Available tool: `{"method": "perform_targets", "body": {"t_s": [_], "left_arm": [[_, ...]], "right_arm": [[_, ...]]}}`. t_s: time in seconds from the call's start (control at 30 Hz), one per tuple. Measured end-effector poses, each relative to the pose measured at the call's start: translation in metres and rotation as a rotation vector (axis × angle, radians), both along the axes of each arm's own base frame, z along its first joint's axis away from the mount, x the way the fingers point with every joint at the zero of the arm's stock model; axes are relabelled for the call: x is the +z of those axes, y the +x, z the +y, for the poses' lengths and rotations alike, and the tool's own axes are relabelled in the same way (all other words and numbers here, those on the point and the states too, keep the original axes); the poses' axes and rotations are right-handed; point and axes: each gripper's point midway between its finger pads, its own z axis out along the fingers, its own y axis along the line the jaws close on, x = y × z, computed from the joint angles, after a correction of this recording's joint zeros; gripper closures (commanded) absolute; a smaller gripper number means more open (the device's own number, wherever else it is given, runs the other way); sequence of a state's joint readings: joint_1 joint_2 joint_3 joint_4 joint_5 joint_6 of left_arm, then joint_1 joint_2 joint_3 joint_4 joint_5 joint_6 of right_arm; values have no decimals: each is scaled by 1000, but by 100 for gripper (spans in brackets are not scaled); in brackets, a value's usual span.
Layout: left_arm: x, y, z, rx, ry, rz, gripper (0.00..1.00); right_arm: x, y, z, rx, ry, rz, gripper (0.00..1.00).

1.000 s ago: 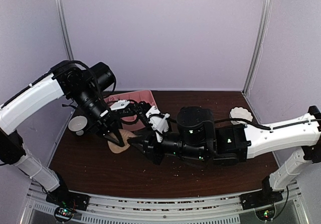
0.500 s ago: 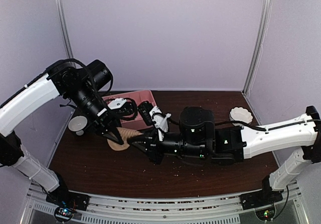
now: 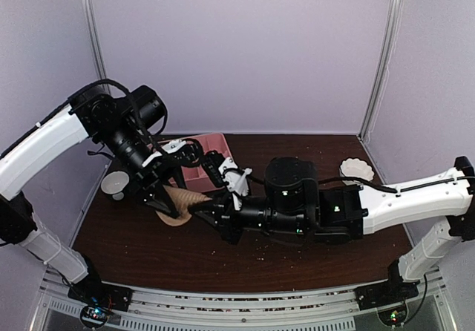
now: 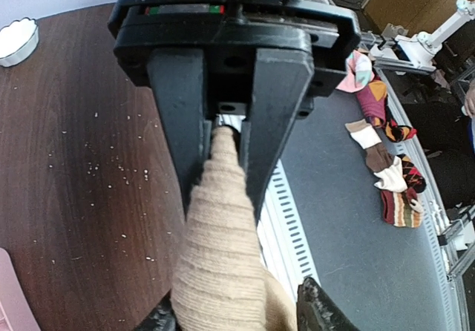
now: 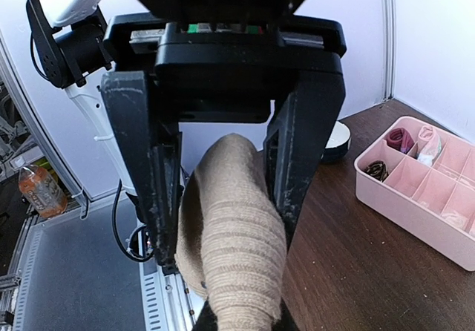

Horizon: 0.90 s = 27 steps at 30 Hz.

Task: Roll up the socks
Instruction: Roll the sock.

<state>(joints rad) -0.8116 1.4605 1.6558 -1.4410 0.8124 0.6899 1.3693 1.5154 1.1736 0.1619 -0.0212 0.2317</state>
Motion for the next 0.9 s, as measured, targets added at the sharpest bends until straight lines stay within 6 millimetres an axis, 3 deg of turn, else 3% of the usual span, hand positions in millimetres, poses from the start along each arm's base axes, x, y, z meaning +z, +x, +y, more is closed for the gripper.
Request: {"method": "perform_targets", "body": {"t_s": [0.13,0.23,0.27,0.37,0.6,0.9], "left_arm": [[-3,-4,3,-19,8,18,50],[-13,-5,7,-22,20,1,58],[-17,-5,9,-19,22,-19,65],[-18,1,19,15,0,-169,72],[23,15,29,69,-126,-509,68],[5,24,22,53,-68,-556,68]], "right_arm": [[-1,0,-2,-17,-3,-3,100],[-3,2,-5,-32,-14,7,100],[-4,3,-5,-37,-17,14,100],[-6,3,-6,-48,-21,52,100],[7,6,-5,-85,52,168,100],[4,9,2,-104,84,267,100]]}}
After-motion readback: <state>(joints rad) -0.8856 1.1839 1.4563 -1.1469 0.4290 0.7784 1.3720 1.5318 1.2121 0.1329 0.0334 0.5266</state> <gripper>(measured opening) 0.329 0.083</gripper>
